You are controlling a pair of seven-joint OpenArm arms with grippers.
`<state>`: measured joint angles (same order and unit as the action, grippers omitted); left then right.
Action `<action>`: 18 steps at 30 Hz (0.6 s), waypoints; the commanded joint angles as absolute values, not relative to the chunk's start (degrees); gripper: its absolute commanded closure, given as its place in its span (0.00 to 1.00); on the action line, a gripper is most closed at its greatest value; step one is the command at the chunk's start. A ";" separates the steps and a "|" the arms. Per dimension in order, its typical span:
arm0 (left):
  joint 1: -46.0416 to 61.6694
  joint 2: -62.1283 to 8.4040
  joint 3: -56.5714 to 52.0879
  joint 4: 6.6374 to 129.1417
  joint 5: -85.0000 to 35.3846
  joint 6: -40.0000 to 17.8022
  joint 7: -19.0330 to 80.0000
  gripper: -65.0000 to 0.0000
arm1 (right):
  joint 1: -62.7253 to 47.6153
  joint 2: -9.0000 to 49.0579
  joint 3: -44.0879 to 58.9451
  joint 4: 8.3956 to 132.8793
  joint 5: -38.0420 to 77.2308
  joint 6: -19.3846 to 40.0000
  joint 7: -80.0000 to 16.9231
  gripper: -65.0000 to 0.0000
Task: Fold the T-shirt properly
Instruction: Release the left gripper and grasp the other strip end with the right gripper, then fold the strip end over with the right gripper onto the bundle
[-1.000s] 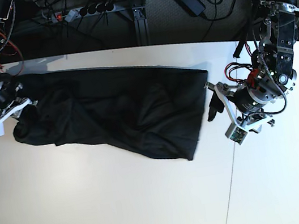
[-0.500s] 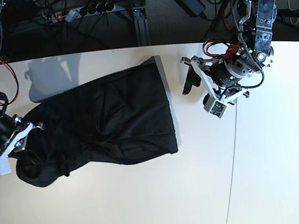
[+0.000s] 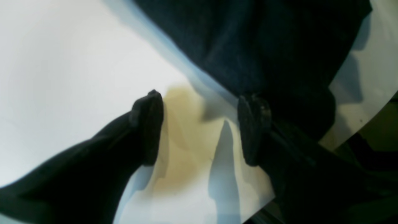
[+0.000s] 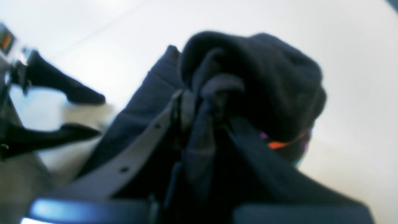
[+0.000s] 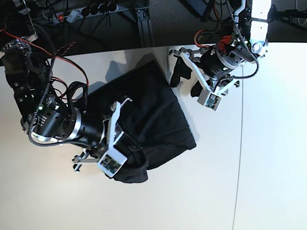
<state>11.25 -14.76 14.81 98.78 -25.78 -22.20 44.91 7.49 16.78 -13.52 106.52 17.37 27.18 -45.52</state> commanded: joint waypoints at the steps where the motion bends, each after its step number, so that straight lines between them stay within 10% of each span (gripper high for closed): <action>1: 10.98 -14.94 14.66 99.55 -26.11 -21.76 45.15 0.37 | 8.88 16.78 -15.25 107.48 15.59 28.29 -45.32 1.00; 7: 10.96 -15.27 14.66 99.55 -26.09 -21.76 45.45 0.37 | 9.02 15.33 -25.12 106.85 10.02 28.32 -46.30 1.00; 12: 10.96 -15.31 13.15 99.74 -26.04 -21.74 46.63 0.37 | 8.75 12.40 -30.00 106.43 10.33 28.29 -46.33 0.51; 18: 10.96 -18.11 1.83 99.79 -28.08 -21.74 46.78 0.37 | 8.93 8.40 -31.09 106.56 13.74 28.29 -46.28 0.47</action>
